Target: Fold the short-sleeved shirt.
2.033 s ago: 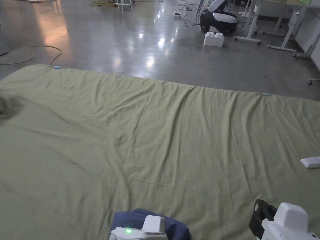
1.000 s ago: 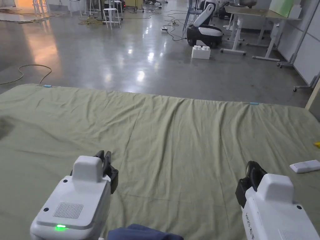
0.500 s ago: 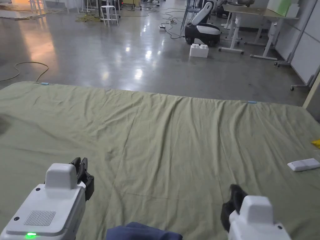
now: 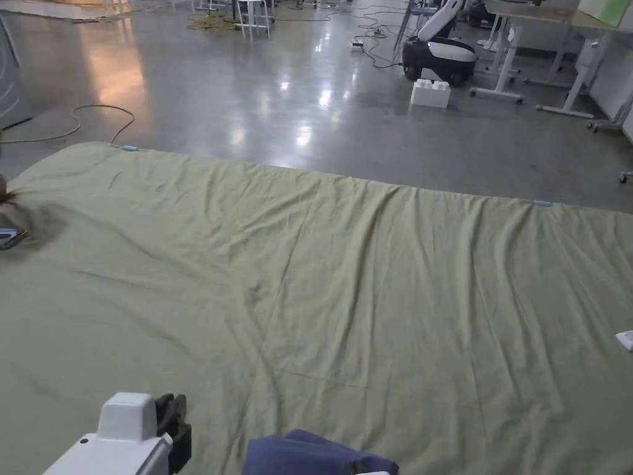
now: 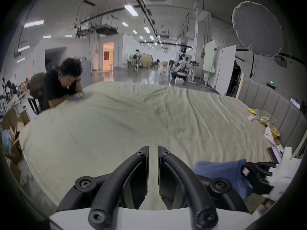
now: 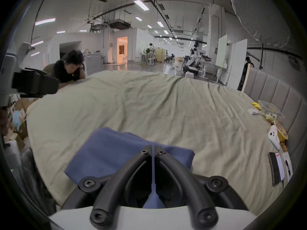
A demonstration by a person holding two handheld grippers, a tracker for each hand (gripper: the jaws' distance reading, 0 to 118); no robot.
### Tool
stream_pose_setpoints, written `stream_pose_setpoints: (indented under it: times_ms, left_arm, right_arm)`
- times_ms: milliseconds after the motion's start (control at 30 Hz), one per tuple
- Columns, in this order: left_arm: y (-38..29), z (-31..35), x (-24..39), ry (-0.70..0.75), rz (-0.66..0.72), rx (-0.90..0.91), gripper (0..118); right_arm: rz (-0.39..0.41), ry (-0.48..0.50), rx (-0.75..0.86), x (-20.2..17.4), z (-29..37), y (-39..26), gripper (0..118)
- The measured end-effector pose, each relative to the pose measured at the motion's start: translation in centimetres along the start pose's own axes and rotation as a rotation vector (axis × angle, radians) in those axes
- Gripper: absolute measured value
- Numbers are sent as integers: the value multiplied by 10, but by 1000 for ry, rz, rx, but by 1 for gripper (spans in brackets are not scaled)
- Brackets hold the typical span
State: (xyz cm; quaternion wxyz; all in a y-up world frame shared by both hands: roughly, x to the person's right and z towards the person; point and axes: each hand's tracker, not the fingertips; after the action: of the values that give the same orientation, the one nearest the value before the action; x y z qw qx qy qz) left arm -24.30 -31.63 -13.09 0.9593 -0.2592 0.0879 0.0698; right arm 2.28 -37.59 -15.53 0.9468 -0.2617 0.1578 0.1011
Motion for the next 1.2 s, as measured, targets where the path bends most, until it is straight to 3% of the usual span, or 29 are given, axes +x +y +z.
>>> stream_pose_setpoints:
  times_ms: [133,300,367,500,733,867,967,1000,1033,1200]
  left_arm:
    - [-17,-9,-12,-95,98,-128,21]
    - [-27,-33,-29,-309,272,-272,87]
    - [-31,-46,-32,-429,344,-320,95]
    - [-38,-74,-33,-535,438,-420,96]
    - [-58,-127,-13,-712,471,-623,95]
    - [-60,-144,-2,-822,530,-648,94]
    - [-62,-152,8,-805,499,-683,77]
    - [-64,-156,7,-770,474,-690,57]
    - [-66,-158,6,-774,483,-688,50]
    - [-66,-148,6,-817,502,-685,32]
  right_arm:
    - [-30,-48,-84,11,-19,-21,3]
    - [-5,-58,-70,19,-19,-31,3]
    - [-11,-57,-71,19,-19,-32,3]
    - [-17,-58,-71,20,-19,-32,3]
    - [-44,-49,-84,25,-20,-32,3]
    - [-43,-46,-85,26,-21,-33,3]
    - [-46,-47,-87,27,-21,-33,3]
    - [-48,-48,-90,27,-21,-33,3]
    - [-51,-45,-91,29,-21,-33,3]
    - [-40,-36,-89,28,-21,-33,3]
